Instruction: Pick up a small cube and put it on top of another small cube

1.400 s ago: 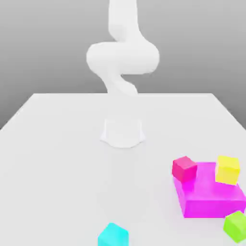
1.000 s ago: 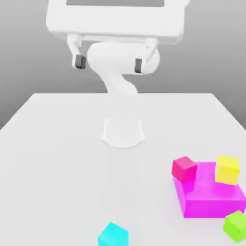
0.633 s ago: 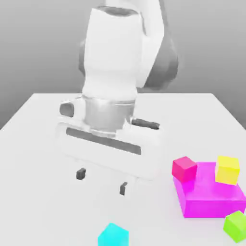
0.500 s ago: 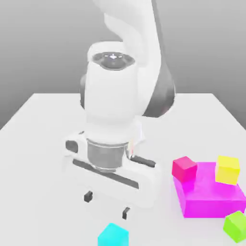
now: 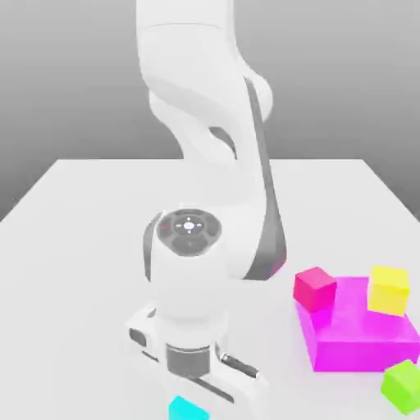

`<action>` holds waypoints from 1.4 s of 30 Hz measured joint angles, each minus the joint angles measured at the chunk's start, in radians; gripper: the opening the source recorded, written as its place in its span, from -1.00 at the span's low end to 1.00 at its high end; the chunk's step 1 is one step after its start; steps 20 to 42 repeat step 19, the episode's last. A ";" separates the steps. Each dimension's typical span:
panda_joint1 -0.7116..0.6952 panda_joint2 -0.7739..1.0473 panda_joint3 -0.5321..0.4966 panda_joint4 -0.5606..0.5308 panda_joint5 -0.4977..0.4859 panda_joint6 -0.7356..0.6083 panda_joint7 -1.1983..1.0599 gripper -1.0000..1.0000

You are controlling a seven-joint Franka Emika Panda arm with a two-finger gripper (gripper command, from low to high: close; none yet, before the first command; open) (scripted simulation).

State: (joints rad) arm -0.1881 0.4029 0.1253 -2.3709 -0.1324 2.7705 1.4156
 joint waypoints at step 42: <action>0.327 0.022 0.262 0.119 -0.188 -0.142 -0.212 1.00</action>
